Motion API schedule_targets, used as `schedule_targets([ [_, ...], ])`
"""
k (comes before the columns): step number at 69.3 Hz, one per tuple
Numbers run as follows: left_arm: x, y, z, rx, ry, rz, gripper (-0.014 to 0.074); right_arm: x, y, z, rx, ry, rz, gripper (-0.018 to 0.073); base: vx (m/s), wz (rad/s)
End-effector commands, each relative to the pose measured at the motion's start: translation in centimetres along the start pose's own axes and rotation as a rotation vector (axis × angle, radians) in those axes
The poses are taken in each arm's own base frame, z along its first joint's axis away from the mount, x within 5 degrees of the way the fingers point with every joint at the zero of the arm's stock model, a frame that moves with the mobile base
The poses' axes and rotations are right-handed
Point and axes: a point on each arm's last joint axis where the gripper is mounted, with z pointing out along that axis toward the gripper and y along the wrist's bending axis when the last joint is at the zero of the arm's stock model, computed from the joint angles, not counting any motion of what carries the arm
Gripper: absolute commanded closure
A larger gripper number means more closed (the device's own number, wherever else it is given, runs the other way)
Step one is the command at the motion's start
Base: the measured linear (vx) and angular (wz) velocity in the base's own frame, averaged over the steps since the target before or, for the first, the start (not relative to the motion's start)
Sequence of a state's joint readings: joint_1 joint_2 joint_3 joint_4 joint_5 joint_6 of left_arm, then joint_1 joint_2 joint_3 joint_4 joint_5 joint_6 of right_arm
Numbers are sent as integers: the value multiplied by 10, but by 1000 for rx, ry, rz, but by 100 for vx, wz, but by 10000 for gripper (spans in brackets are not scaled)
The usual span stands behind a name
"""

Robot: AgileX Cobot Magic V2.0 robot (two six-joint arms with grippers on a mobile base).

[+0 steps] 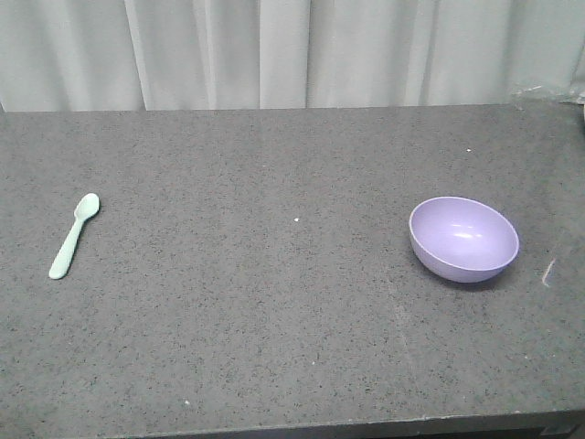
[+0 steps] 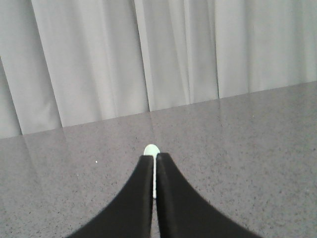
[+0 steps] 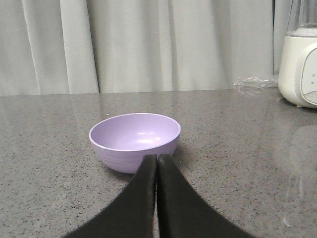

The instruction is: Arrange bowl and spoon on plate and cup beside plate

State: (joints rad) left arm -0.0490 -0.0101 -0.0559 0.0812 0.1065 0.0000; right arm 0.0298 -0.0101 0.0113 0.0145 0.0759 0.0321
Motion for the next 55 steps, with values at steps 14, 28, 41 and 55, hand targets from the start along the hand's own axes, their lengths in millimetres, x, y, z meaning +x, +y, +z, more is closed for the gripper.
schedule_targets([
  [14, -67, 7, 10, -14, 117, -126, 603, -73, 3, 7, 5, 88, 7, 565, 0, 0],
  [28, -118, 12, 37, -29, 335, -127, 603, -115, 6, 22, 12, 323, 6, 565, 0, 0],
  [41, -150, 16, 60, -45, 585, -126, 603, -142, 7, 38, 16, 537, -3, 565, 0, 0],
  [55, -153, 17, 82, -44, 717, -110, 603, -149, 8, 55, 20, 673, -2, 565, 0, 0],
])
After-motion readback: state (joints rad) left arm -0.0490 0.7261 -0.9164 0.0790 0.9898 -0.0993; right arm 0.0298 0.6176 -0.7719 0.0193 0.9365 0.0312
